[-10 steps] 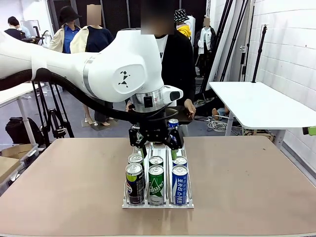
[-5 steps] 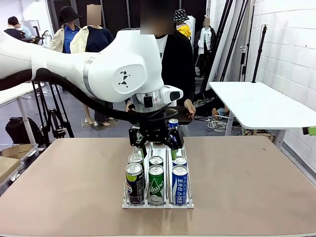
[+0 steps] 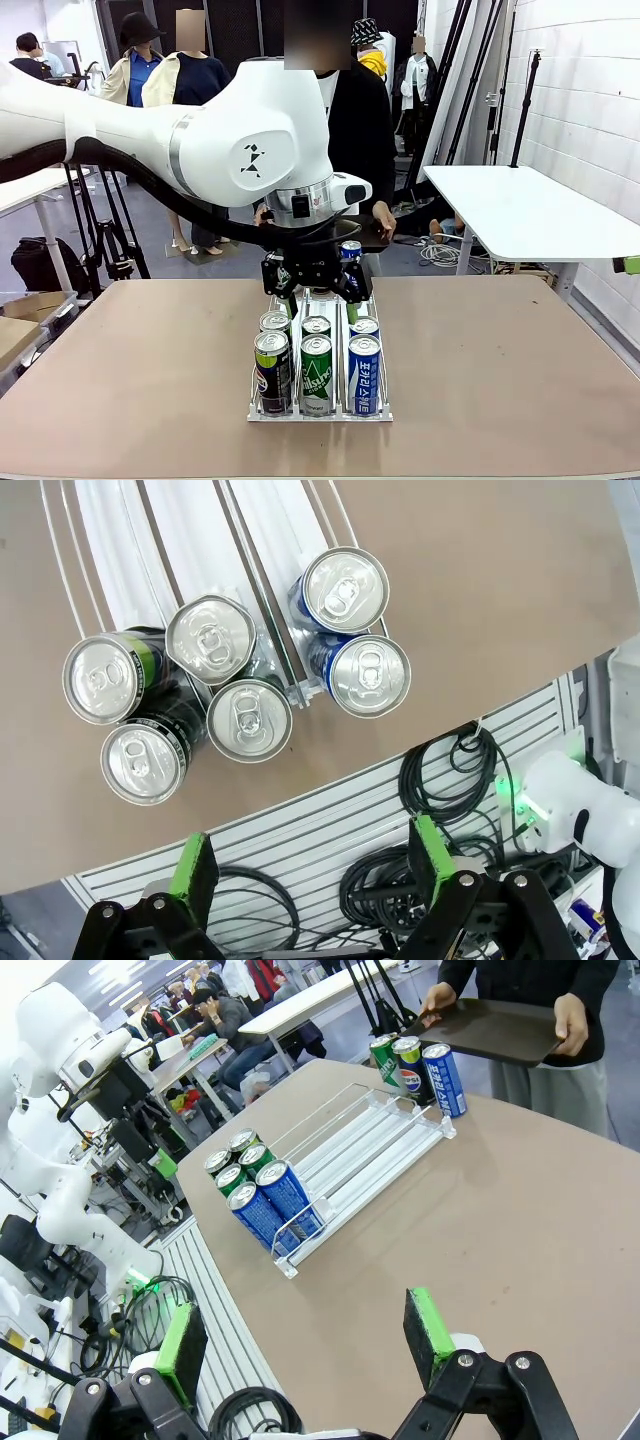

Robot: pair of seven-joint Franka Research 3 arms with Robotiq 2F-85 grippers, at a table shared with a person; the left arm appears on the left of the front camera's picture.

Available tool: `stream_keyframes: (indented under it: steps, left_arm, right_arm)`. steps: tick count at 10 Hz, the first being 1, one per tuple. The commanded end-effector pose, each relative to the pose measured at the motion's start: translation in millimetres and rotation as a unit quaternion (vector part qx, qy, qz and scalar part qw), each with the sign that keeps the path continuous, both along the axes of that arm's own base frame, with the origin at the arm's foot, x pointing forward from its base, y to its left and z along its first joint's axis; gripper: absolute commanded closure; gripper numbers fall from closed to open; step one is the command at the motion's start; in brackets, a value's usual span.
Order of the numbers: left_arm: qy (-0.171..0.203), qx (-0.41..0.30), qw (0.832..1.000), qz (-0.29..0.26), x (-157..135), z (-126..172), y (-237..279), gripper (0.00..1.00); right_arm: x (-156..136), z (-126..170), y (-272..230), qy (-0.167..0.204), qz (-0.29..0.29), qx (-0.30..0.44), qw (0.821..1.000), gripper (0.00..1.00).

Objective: Retrieve and hand over the desired beverage to the person.
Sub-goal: Pick up a can of the same type that the person held from the Automatic Can Dispenser.

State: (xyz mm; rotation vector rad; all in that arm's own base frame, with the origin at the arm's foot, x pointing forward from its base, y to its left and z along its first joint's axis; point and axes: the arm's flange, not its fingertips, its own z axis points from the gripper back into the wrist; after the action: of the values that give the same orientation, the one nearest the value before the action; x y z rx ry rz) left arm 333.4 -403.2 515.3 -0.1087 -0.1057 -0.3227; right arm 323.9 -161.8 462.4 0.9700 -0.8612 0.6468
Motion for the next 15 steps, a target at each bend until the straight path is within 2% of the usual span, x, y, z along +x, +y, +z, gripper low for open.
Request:
stream_keyframes:
  steps: [1, 3, 6, 8, 12, 15]
  left_arm:
    - [-0.013, 0.012, 0.999, -0.027, 8, -6, -10, 0.00]
    - [-0.030, 0.021, 0.999, -0.024, 12, -13, -12, 0.00]
    - [-0.034, 0.026, 0.999, -0.016, 27, -23, -13, 0.00]
    - [-0.024, 0.030, 0.999, -0.014, 39, -30, -13, 0.00]
    - [-0.028, 0.051, 0.998, -0.001, 54, -46, -10, 0.00]
    - [-0.015, 0.056, 0.998, -0.004, 52, -56, -8, 0.00]
  right_arm:
    - [1, 1, 1, -0.003, 0.000, 0.007, 1.000, 0.00]
    - [1, 1, 1, -0.003, 0.000, 0.007, 1.000, 0.00]
    - [1, 1, 1, -0.003, 0.000, 0.007, 1.000, 0.00]
    - [1, 1, 1, -0.003, 0.000, 0.007, 1.000, 0.00]
    - [1, 1, 1, -0.003, 0.000, 0.007, 1.000, 0.00]
    - [1, 1, 1, -0.003, 0.000, 0.007, 1.000, 0.00]
